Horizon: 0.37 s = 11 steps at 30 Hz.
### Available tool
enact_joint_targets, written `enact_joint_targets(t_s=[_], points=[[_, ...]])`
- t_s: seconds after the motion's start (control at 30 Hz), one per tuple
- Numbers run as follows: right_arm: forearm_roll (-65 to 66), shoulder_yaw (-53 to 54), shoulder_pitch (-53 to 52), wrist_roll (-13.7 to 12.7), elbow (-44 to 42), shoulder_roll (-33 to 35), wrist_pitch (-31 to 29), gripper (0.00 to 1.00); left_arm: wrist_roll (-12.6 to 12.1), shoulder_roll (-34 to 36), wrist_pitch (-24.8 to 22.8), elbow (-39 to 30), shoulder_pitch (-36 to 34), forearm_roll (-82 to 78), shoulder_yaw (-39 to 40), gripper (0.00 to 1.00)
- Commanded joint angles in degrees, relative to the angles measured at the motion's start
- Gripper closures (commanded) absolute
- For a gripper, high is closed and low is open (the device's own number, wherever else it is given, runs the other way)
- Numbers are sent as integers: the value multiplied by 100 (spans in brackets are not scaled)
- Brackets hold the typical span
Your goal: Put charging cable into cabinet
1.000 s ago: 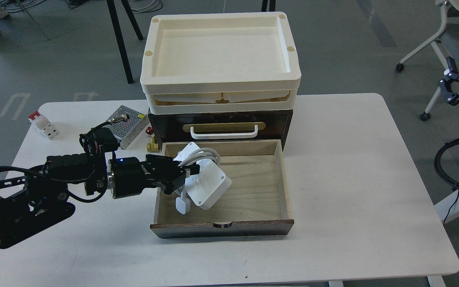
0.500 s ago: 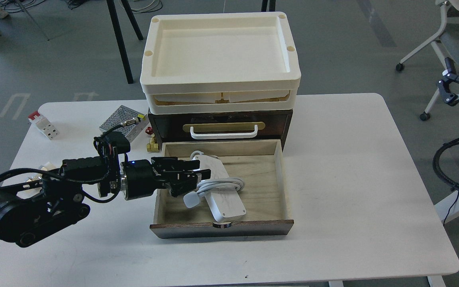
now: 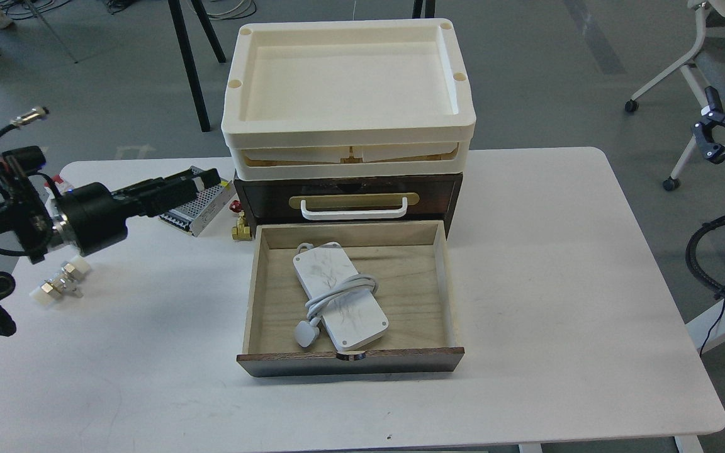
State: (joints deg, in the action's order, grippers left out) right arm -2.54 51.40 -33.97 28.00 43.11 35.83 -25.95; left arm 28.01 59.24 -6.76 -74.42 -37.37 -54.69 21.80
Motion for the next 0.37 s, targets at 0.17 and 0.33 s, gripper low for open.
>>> enact_joint_targets(t_s=[0.17, 0.33], points=[[17, 2, -681, 0, 321, -120, -51, 0, -1, -719, -2124, 1200, -78, 4912, 2053, 16], [8, 63, -733, 0, 514, -340, -174, 0, -1, -1678, -2124, 2071, -139, 5531, 2812, 15]])
